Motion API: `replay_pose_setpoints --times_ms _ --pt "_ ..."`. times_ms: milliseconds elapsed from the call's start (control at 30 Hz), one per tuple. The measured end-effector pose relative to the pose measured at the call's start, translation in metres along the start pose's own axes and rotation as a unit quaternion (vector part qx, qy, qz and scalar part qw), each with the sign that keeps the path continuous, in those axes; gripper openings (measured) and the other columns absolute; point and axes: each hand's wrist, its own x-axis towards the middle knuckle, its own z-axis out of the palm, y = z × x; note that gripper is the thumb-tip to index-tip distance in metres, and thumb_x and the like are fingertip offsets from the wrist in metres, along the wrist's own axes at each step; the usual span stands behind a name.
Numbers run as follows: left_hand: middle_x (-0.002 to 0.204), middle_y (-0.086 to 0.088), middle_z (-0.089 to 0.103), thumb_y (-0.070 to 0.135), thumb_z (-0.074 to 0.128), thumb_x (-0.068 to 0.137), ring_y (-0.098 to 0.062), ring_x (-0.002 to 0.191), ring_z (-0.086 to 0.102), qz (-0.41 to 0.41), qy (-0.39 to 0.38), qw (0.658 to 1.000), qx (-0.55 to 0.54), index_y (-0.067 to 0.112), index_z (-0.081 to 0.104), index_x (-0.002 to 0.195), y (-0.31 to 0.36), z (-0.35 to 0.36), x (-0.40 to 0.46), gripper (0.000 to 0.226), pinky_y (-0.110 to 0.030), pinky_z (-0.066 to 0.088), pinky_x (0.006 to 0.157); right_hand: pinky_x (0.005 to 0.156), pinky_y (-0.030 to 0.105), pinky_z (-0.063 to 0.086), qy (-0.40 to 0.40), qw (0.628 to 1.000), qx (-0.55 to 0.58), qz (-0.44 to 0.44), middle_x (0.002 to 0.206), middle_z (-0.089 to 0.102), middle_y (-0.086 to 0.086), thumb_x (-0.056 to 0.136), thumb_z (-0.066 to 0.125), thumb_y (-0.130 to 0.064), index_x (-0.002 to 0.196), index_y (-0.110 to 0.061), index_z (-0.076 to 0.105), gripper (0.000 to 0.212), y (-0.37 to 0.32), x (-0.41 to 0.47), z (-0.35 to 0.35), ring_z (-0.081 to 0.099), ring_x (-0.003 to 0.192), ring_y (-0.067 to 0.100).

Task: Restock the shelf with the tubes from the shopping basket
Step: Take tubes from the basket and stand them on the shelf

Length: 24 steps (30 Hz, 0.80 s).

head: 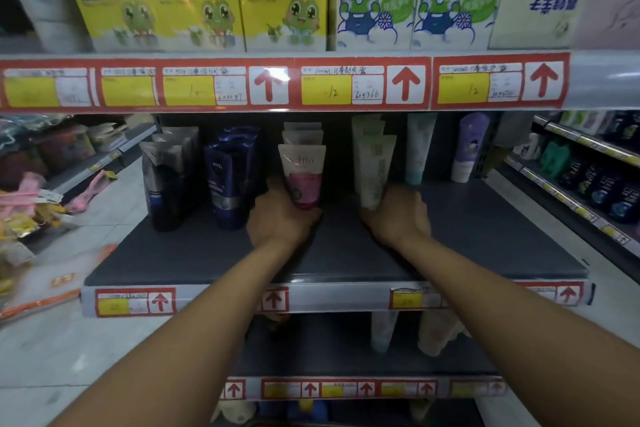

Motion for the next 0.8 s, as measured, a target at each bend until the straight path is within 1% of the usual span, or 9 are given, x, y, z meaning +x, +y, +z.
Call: replay_pose_setpoints --times_ms 33,67,100,167,233,400,500,633,800 --pt "0.121 -0.014 0.068 0.054 0.086 0.069 -0.041 0.109 0.067 0.000 0.001 1.000 -0.001 0.018 0.049 0.127 0.000 0.002 0.004 0.077 -0.047 0.058 0.085 0.052 0.024 0.035 0.001 1.000 0.002 -0.001 0.104 0.068 0.008 0.088 0.071 -0.038 0.105 -0.016 0.066 0.028 0.000 0.004 0.003 0.059 0.081 0.023" --pt "0.122 -0.014 0.068 0.054 0.086 0.071 -0.041 0.109 0.067 0.001 0.001 1.000 0.000 0.018 0.049 0.127 -0.001 0.004 0.008 0.076 -0.046 0.057 0.084 0.051 0.024 0.035 0.002 1.000 0.004 -0.001 0.106 0.069 0.008 0.088 0.071 -0.039 0.106 -0.017 0.066 0.029 -0.001 0.007 0.005 0.058 0.080 0.022" --pt "0.122 -0.014 0.067 0.054 0.085 0.072 -0.040 0.110 0.067 0.002 0.001 1.000 0.001 0.017 0.048 0.128 -0.001 0.006 0.011 0.076 -0.046 0.056 0.084 0.053 0.024 0.037 0.003 1.000 0.006 -0.001 0.108 0.068 0.008 0.088 0.072 -0.039 0.110 -0.016 0.065 0.032 -0.001 0.010 0.007 0.060 0.083 0.023" --pt "0.123 -0.014 0.067 0.054 0.085 0.074 -0.040 0.111 0.067 0.002 0.002 1.000 0.002 0.017 0.048 0.128 -0.001 0.009 0.017 0.075 -0.045 0.055 0.083 0.062 0.028 0.043 0.007 1.000 0.005 -0.002 0.113 0.068 0.009 0.088 0.073 -0.039 0.117 -0.014 0.063 0.039 -0.001 0.016 0.011 0.066 0.097 0.028" --pt "0.124 -0.014 0.067 0.055 0.083 0.074 -0.040 0.111 0.067 -0.001 0.005 1.000 0.002 0.017 0.047 0.128 -0.001 0.012 0.022 0.075 -0.045 0.055 0.084 0.065 0.029 0.044 0.012 1.000 0.004 -0.002 0.115 0.067 0.010 0.088 0.073 -0.039 0.119 -0.013 0.062 0.041 -0.001 0.021 0.015 0.066 0.103 0.030" --pt "0.121 -0.014 0.068 0.057 0.079 0.076 -0.039 0.108 0.068 0.009 0.013 1.000 -0.016 0.018 0.047 0.127 -0.005 0.018 0.024 0.072 -0.048 0.058 0.086 0.067 0.030 0.045 0.026 1.000 0.012 -0.003 0.115 0.066 0.012 0.089 0.072 -0.038 0.116 -0.009 0.061 0.041 0.001 0.027 0.022 0.065 0.104 0.031" --pt "0.119 -0.014 0.068 0.057 0.077 0.077 -0.040 0.107 0.068 0.015 0.010 1.000 -0.020 0.018 0.046 0.126 -0.006 0.019 0.024 0.069 -0.050 0.059 0.086 0.065 0.029 0.045 0.033 0.999 0.020 -0.016 0.111 0.066 0.012 0.088 0.073 -0.037 0.112 -0.008 0.062 0.039 0.003 0.027 0.024 0.065 0.100 0.029" --pt "0.118 -0.016 0.068 0.052 0.076 0.080 -0.041 0.108 0.068 0.022 0.005 1.000 -0.022 0.016 0.046 0.125 -0.007 0.020 0.024 0.065 -0.049 0.059 0.086 0.062 0.028 0.045 0.037 0.998 0.026 -0.032 0.106 0.067 0.011 0.087 0.073 -0.036 0.105 -0.007 0.063 0.035 0.006 0.028 0.025 0.066 0.094 0.027" --pt "0.120 -0.016 0.069 0.051 0.077 0.081 -0.040 0.110 0.068 0.023 0.001 0.999 -0.022 0.014 0.049 0.127 -0.009 0.021 0.025 0.065 -0.048 0.059 0.087 0.063 0.030 0.049 0.037 0.998 0.026 -0.040 0.103 0.068 0.012 0.088 0.071 -0.036 0.104 -0.006 0.063 0.035 0.009 0.031 0.027 0.066 0.092 0.028"
